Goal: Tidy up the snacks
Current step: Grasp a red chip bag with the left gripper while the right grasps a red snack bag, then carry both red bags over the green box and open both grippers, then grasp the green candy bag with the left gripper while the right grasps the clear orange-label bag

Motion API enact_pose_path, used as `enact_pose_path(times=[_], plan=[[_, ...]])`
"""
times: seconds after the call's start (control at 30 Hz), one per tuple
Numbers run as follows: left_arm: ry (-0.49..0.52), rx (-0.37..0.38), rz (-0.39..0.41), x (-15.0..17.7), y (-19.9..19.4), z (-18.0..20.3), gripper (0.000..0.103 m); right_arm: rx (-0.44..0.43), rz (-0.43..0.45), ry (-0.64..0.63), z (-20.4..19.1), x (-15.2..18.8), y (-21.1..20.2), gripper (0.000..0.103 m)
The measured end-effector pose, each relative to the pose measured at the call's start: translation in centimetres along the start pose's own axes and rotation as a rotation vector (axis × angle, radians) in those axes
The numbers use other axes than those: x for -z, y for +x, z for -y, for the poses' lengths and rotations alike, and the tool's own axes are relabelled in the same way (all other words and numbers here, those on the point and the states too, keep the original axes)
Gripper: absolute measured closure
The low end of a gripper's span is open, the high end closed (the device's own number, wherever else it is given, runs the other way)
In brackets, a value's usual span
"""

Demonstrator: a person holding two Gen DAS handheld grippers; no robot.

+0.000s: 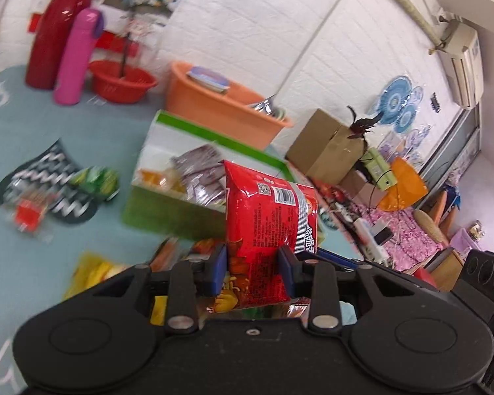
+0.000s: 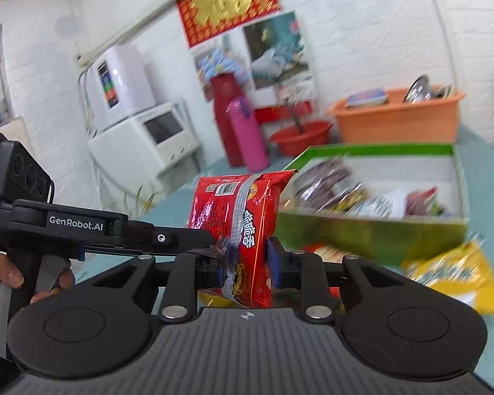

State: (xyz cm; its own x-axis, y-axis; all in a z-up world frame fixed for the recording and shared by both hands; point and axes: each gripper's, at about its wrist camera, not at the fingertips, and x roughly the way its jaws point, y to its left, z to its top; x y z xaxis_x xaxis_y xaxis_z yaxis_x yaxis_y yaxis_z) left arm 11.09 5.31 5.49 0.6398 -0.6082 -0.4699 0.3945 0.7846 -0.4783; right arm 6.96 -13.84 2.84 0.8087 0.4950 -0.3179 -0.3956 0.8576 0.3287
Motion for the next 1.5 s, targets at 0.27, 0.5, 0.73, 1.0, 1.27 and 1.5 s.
enact_pose_path(times=[0.27,0.5,0.73,1.0,1.27,1.5], plan=[[0.035,0.051,-0.008,-4.4,7.1,2.8,0.058,0.095,0.087,0.004,6.0,-4.1,0.0,0.058],[0.040,0.055,-0.033,-6.6,12.6,3.0,0.058,0.174,0.077,0.023,10.2,-5.7,1.7,0.058],[0.042,0.016,-0.063,-7.5,16.3,1.9,0.058,0.184,0.037,0.079,13.2,-5.8,4.3,0.058],[0.068,-0.089,0.010,-6.7,15.9,0.5,0.000,0.267,-0.033,0.064,14.2,-4.7,6.5,0.019],[0.065,-0.072,0.020,-5.7,11.2,1.7,0.000,0.250,0.048,0.030,11.5,-5.2,2.0,0.017],[0.069,-0.073,-0.016,-2.6,6.4,3.5,0.000,0.235,0.095,-0.001,7.9,-3.3,-3.5,0.006]])
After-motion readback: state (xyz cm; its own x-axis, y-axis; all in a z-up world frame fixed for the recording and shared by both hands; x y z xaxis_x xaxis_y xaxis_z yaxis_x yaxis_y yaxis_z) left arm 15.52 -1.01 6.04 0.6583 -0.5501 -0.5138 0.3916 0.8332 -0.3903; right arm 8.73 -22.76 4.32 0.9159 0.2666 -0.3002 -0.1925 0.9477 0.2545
